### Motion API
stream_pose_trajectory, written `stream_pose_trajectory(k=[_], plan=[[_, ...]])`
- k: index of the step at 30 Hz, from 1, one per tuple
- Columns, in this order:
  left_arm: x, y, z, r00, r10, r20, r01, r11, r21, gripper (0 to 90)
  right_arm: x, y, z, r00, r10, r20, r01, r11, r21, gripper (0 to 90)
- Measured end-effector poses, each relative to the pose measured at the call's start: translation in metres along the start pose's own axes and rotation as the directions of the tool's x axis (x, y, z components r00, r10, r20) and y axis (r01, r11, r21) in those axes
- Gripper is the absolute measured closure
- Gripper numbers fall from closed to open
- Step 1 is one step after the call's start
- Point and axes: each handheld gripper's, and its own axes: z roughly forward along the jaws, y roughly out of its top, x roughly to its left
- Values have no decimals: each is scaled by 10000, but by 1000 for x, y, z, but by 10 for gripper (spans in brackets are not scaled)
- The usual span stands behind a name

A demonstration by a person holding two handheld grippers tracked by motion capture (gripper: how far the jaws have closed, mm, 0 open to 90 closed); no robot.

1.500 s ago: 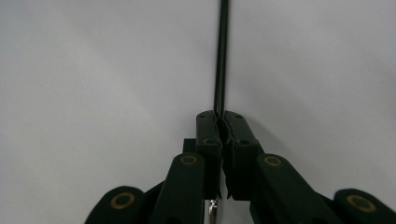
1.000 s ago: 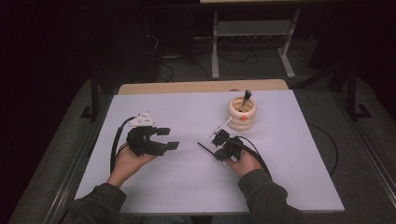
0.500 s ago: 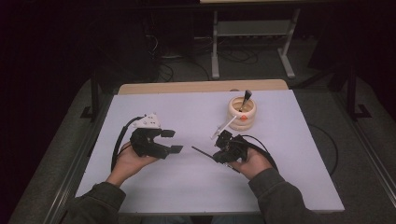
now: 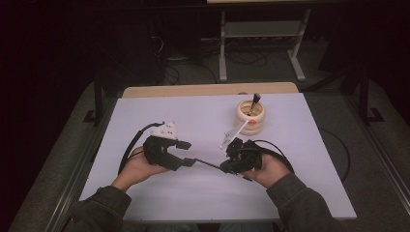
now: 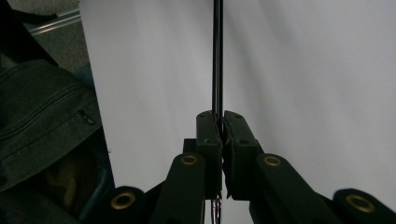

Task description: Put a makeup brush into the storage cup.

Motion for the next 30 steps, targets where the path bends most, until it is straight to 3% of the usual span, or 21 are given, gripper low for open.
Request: stream_pose_trajectory(k=[4,8,16,22,30], plan=[[-4,3,5,9989,321,343,-331,9990,289,407,4,3,1,9989,-450,-127,451,9990,67,853],[-7,4,7,9969,497,605,-526,9975,477,455,7,5,1,9980,-595,-220,596,9982,74,853],[-11,5,15,9884,876,1243,-1015,9888,1098,563,11,9,0,9954,-880,-367,884,9960,92,853],[-14,5,21,9779,1055,1803,-1338,9792,1525,639,15,12,2,9910,-1245,-497,1251,9921,77,853],[-16,6,25,9685,1207,2178,-1619,9698,1824,737,19,12,1,9866,-1498,-650,1507,9885,92,853]])
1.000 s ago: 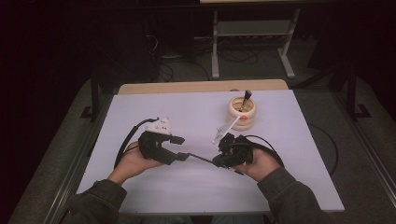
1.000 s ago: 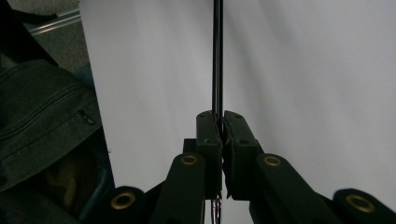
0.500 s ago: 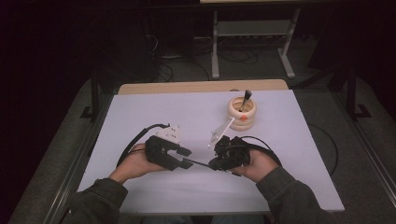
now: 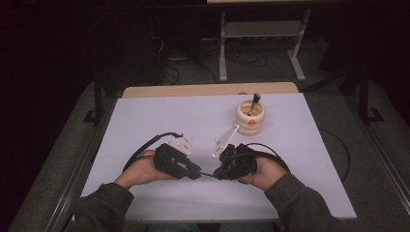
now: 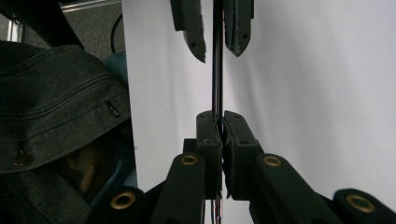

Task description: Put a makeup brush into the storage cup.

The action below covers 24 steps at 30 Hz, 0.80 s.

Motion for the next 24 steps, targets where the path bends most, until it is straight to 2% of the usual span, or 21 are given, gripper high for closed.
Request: stream_pose_trajectory(k=[4,8,12,13,14,17,19,23,24], plan=[[-1,1,3,9996,216,168,-220,9994,259,787,1,1,1,9998,-191,-115,191,9998,13,853],[-4,0,5,9978,376,537,-400,9982,436,836,3,1,2,9994,-250,-241,254,9996,134,852],[-5,1,3,9956,710,618,-739,9962,462,851,4,0,3,9987,-449,-258,451,9990,75,848],[-6,0,2,9958,749,528,-771,9962,409,854,2,-1,2,9983,-470,-349,465,9988,-152,815],[-6,0,1,9966,702,425,-716,9969,326,854,2,-2,1,9985,-376,-396,365,9990,-271,740],[-7,0,-1,9972,703,269,-709,9973,208,855,0,-6,-4,9998,-84,-179,69,9967,-809,665],[-7,-1,-3,9979,616,210,-619,9980,110,854,-2,-13,-9,9999,127,-52,-133,9917,-1280,654],[-7,-4,-6,9982,533,278,-531,9986,-81,855,-5,-28,-16,9982,579,-164,-600,9774,-2029,620],[-7,-5,-5,9981,557,271,-556,9984,-48,854,-5,-31,-16,9968,729,-336,-784,9749,-2083,620]])
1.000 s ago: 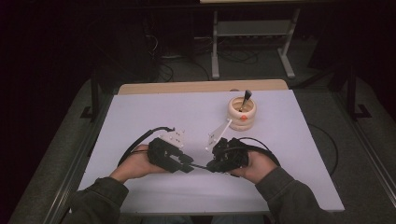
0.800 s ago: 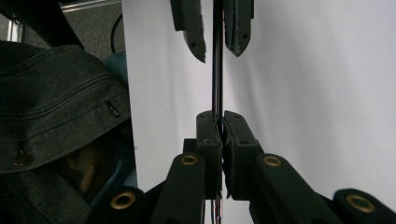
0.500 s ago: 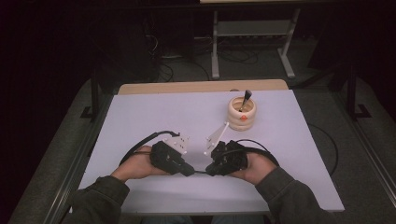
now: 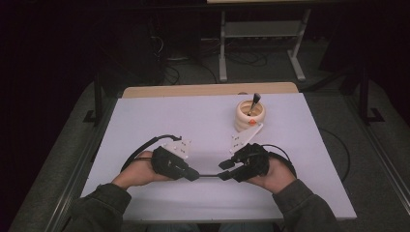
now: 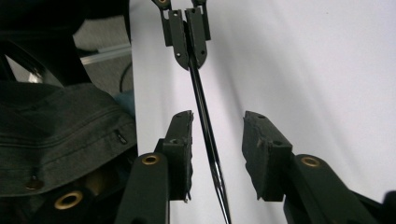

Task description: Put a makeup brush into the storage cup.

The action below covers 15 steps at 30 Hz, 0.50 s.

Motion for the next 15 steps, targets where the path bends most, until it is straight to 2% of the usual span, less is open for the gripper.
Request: stream_pose_trajectory(k=[2,5,12,15], plan=[[0,0,1,10000,-21,58,21,10000,13,854,-2,-4,0,9998,-195,30,194,9998,105,628],[-1,1,1,9999,78,131,-79,10000,21,854,-3,-4,3,9990,-394,-226,402,9986,341,660],[0,0,0,9997,67,217,-67,10000,-20,854,-4,-3,10,9953,-641,-732,695,9948,746,810],[0,0,1,9996,115,268,-117,9999,67,852,-4,-2,12,9926,-715,-979,800,9931,857,840]])
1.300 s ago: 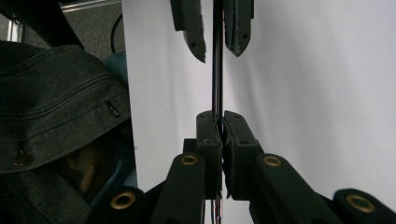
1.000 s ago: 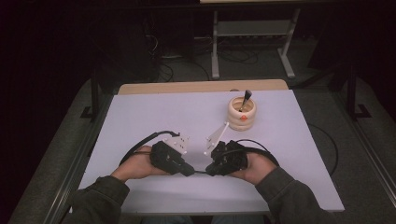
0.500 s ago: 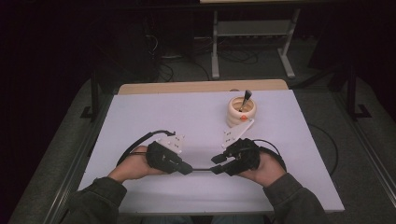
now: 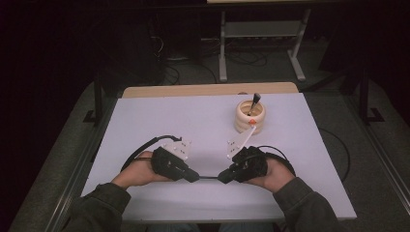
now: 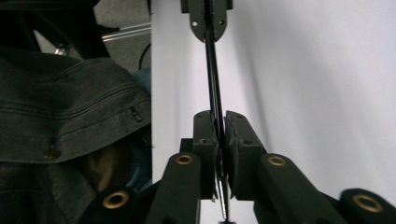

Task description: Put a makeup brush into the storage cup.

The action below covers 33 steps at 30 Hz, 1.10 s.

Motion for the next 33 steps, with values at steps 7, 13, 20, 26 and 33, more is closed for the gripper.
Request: stream_pose_trajectory(k=[7,13,20,26,33], plan=[[0,7,6,9997,-71,-216,83,9986,525,696,2,10,4,9995,-280,141,265,9949,970,850],[-2,13,16,9999,44,-102,-31,9927,1205,739,8,22,9,9955,-861,395,768,9777,1957,850],[-5,15,24,9993,334,-154,-307,9875,1543,845,12,30,8,9933,-1097,353,994,9706,2191,850],[-5,13,20,9986,413,-336,-368,9915,1248,851,7,26,-3,9969,-622,484,563,9919,1141,611],[-2,5,11,9975,-44,-709,79,9987,499,851,-3,3,-30,9936,844,747,-754,9904,-1162,500]])
